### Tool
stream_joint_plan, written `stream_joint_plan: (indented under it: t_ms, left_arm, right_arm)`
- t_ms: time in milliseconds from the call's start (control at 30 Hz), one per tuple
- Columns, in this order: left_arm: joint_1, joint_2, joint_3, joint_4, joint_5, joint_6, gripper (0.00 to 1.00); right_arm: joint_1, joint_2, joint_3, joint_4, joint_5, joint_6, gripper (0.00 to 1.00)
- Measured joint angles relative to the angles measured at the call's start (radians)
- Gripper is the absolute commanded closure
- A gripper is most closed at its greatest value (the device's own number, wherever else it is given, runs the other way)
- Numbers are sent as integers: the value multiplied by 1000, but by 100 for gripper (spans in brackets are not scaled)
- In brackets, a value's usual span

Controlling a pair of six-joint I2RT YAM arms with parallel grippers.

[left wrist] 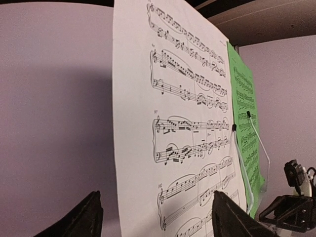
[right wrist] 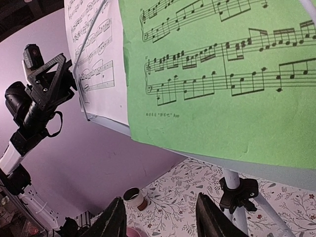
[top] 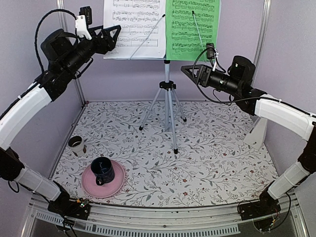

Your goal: Set up the instrument practice props

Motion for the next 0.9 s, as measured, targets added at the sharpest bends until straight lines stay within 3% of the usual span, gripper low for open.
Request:
stream_joint_plan:
  t_ms: [200,467,900]
  left_arm:
    - [-1,-73,-34,-42,-30,-3,1]
    - [-1,-218,-100,-146,-105,-32,1]
    - [12,-278,-346,-375,-100,-140,1]
  right_arm:
    - [0,-11,0,-9,-9,-37,38]
    - [0,-78,-23,-23,-24,-93,24]
    - [-3,-151,-182,-150,36,-177,15]
